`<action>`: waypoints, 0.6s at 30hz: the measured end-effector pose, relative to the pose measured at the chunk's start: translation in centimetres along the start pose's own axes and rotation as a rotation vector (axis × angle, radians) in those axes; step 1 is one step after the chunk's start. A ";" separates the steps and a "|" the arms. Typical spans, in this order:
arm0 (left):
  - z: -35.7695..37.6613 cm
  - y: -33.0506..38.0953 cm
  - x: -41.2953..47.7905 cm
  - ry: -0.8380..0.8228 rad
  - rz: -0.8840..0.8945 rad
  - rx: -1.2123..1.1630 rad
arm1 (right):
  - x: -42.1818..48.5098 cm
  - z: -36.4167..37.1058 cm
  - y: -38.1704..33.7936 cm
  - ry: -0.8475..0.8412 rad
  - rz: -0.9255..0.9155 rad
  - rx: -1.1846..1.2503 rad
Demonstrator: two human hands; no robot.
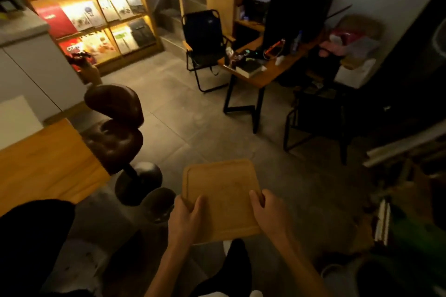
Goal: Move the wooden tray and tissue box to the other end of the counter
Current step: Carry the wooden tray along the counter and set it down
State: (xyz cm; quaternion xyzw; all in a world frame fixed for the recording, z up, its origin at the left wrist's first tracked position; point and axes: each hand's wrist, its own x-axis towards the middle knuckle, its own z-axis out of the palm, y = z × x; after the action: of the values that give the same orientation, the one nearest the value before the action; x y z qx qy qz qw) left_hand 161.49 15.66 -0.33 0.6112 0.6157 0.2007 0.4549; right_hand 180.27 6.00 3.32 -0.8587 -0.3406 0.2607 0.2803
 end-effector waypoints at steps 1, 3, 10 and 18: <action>0.6 0.8 2.1 0.018 -0.010 -0.023 | 2.9 -0.2 -0.7 -0.017 -0.005 -0.012; 1.7 2.5 5.8 0.024 -0.057 -0.030 | 7.9 -0.5 -1.7 -0.057 -0.003 0.007; 3.3 10.1 19.5 0.104 -0.011 -0.076 | 26.0 -1.5 -7.6 -0.098 -0.095 -0.059; -0.2 14.9 36.9 0.347 -0.100 -0.080 | 45.5 5.5 -18.1 -0.315 -0.264 -0.127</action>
State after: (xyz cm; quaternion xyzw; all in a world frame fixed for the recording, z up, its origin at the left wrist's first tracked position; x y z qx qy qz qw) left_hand 175.81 52.83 0.14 0.5175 0.7061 0.3048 0.3751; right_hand 197.58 51.97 -0.33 -0.7714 -0.5053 0.3308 0.2007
